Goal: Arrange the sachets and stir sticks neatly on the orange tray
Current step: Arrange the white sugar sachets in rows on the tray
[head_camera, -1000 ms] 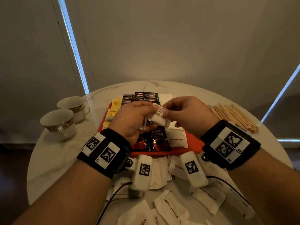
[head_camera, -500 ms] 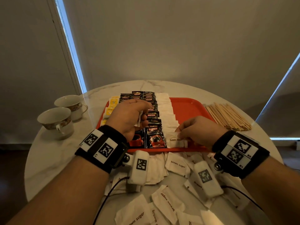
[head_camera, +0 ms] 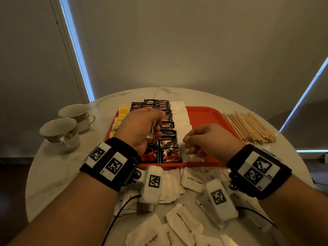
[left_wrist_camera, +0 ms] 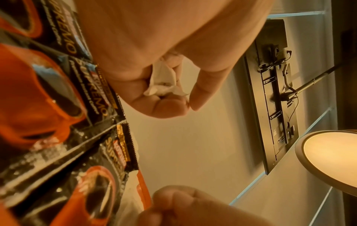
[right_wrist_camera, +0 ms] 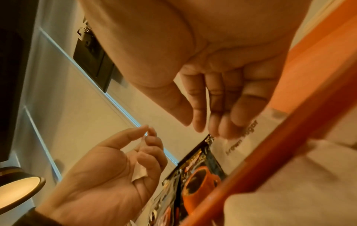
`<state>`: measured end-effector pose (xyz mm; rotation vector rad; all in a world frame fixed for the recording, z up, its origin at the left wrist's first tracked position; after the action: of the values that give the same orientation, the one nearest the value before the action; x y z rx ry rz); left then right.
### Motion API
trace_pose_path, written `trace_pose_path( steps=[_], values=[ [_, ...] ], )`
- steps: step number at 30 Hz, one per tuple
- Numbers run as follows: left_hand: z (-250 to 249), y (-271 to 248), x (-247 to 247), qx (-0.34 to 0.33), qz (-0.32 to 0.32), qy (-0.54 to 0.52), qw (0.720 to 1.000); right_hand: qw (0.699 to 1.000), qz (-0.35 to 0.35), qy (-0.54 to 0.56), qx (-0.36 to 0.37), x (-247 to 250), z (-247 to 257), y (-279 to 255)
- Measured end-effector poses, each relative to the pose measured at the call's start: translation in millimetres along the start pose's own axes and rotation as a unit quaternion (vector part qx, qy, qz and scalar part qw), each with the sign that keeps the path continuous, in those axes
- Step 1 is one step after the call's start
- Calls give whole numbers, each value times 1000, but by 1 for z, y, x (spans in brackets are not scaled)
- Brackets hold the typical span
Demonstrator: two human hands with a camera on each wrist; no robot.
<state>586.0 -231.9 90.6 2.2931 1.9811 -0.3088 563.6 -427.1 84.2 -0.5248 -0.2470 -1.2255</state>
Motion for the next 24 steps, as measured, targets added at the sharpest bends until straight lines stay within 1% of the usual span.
trace_pose_path(
  steps=[1, 2, 3, 6, 8, 9, 13, 16, 19, 22, 24],
  values=[
    [0, 0, 0, 0, -1, -2, 1000, 1000, 16, 6, -10, -4, -2, 1],
    [0, -1, 0, 1, -3, -3, 1000, 1000, 16, 16, -9, -5, -3, 1],
    [0, -1, 0, 2, -5, -5, 1000, 1000, -1, 30, 3, -1, -2, 1],
    [0, -1, 2, 5, -13, -16, 1000, 990, -98, 87, 53, 21, 1, -4],
    [0, -1, 2, 9, -16, -23, 1000, 976, -143, 157, 57, 28, -3, -8],
    [1, -1, 1, 11, -16, -26, 999, 969, -151, 190, 50, 27, -7, -8],
    [3, -2, 0, 19, -17, -35, 999, 951, -137, 277, 10, 10, -29, -1],
    [3, -2, 1, 22, -20, -41, 999, 941, -120, 317, 10, 2, -35, 3],
    [5, -2, 3, 26, -25, -42, 998, 937, -102, 334, 5, -3, -34, 3],
    [5, -1, 3, 26, -27, -45, 998, 939, -103, 328, 2, 0, -37, 5],
    [5, -1, 3, 25, -29, -50, 998, 935, -108, 339, 2, 5, -35, 7]
  ],
)
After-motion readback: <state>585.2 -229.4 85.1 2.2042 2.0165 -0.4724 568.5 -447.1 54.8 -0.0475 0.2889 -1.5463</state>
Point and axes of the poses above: each hand's wrist, its own y-axis towards the middle knuckle, its own x-axis out of the back of the hand, z = x × y, the point moved 9 cm from there along y, towards the middle knuckle, and after that the axes turned 12 degrees about z, right-handed, at the moved point
